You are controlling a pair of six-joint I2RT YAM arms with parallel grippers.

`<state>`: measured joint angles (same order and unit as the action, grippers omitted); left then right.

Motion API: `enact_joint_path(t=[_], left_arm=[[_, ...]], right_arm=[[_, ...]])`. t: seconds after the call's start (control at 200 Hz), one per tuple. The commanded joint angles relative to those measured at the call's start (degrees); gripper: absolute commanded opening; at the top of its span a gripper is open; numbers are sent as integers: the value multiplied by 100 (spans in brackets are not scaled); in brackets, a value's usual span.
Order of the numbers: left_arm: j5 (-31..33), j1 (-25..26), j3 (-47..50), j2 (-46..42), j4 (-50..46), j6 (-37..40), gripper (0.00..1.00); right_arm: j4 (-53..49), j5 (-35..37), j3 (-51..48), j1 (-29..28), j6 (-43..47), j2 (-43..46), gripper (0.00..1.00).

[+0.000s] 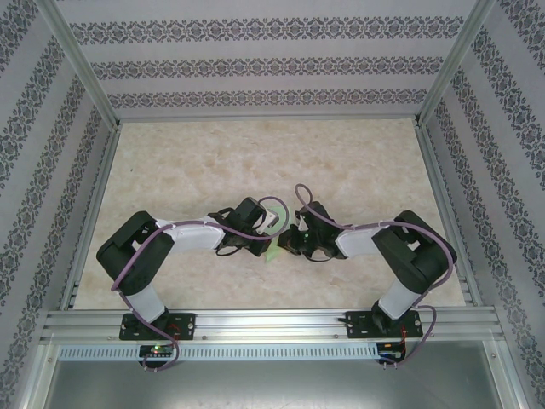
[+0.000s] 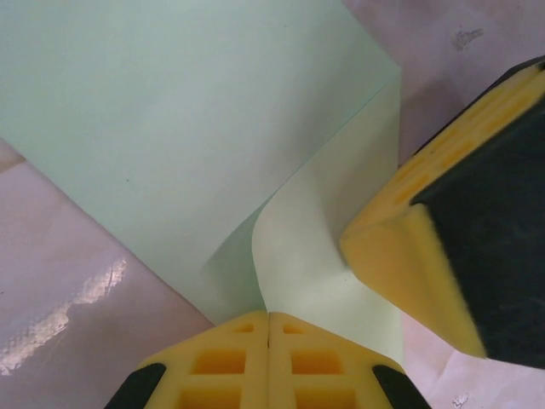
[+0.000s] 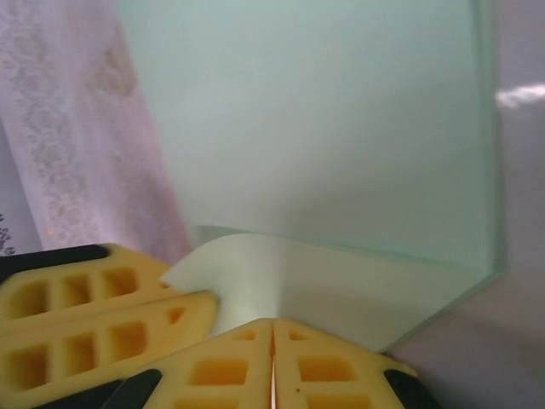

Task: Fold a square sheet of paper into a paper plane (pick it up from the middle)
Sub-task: Third fold the triangle at the center of the table.

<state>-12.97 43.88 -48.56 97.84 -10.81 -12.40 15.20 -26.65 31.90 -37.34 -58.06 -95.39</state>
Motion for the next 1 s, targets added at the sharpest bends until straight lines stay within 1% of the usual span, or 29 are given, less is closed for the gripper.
enact_joint_path(t=[0.0,0.19,0.33,0.525,0.819,0.899,0.994], left_arm=[[-2,-64,-21,112,-239,81,0],[22,-63,8,77,-229,72,0],[17,-64,-2,86,-223,72,0],[22,-64,-21,103,-215,78,0],[0,-64,-32,103,-223,88,0],[-4,-64,-29,103,-229,89,0],[6,-64,-40,103,-240,89,0]], right_arm=[[265,64,-88,-58,-82,-153,8],[-167,225,-70,-89,-42,471,9],[-139,340,-121,-251,-192,689,9],[233,528,-166,-516,-458,433,8],[763,566,-289,-704,-678,-332,8],[877,586,-323,-712,-719,-331,8],[788,685,-384,-713,-725,-123,8]])
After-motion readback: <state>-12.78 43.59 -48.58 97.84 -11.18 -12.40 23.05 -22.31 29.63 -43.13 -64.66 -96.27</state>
